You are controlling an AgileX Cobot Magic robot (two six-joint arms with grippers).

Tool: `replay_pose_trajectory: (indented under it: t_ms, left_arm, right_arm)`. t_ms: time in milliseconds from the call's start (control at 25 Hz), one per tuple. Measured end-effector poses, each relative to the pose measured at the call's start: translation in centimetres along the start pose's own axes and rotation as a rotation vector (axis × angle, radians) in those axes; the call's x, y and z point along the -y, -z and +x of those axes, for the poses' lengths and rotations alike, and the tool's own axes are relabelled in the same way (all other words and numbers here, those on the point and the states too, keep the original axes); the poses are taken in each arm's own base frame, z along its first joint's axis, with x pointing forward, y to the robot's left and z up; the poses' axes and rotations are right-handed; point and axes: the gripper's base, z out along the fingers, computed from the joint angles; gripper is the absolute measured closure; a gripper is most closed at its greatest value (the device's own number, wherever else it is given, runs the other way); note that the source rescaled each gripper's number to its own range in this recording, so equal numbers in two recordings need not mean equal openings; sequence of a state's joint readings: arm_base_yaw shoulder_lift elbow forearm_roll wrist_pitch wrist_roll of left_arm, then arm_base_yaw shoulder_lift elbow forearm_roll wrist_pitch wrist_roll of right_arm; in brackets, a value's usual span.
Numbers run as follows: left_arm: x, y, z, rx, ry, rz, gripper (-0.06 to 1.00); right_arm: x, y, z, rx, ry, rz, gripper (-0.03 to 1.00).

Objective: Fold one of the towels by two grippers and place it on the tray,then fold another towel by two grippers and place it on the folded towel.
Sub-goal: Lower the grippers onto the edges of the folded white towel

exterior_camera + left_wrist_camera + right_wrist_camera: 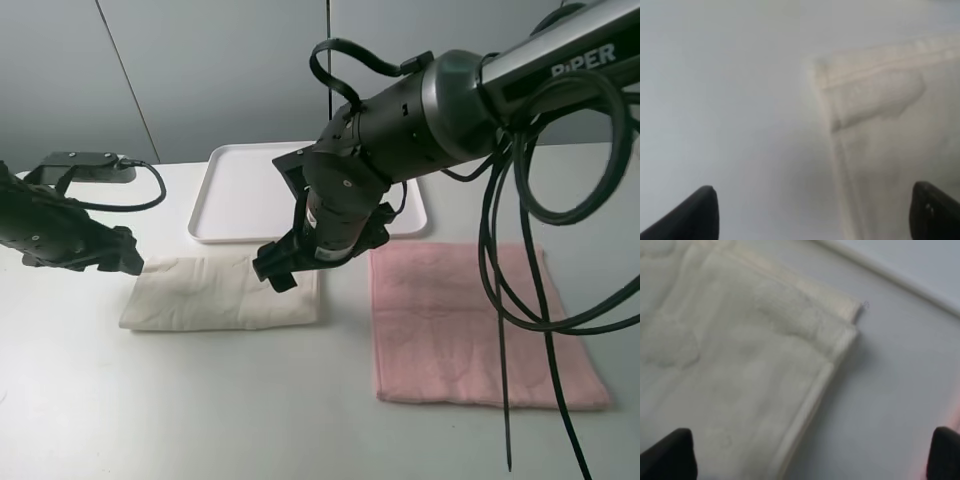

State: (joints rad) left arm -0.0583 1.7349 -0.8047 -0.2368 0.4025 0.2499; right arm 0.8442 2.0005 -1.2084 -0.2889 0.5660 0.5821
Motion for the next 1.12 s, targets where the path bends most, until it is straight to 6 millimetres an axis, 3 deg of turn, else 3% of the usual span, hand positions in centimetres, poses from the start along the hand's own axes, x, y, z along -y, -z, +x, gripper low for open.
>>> replay_pose_trajectory:
  t_ms: [320,800,1120]
  left_arm:
    - [-0.6,-2.7,1.1,-0.179,0.165,-0.029,-0.05]
    - [-1.0,-2.6,0.4,-0.165,0.163,-0.075,-0.05]
    - [-1.2,-4.2,0.9,-0.215,0.169,-0.077,-0.05]
  right_arm:
    - [-0.9,1.1,-0.8,-0.056,0.049,-0.077,-0.03]
    - [-0.9,1.2,-0.8,-0.064,0.062,-0.083,-0.03]
    - [-0.9,1.2,-0.8,-0.066,0.072,-0.083,-0.03]
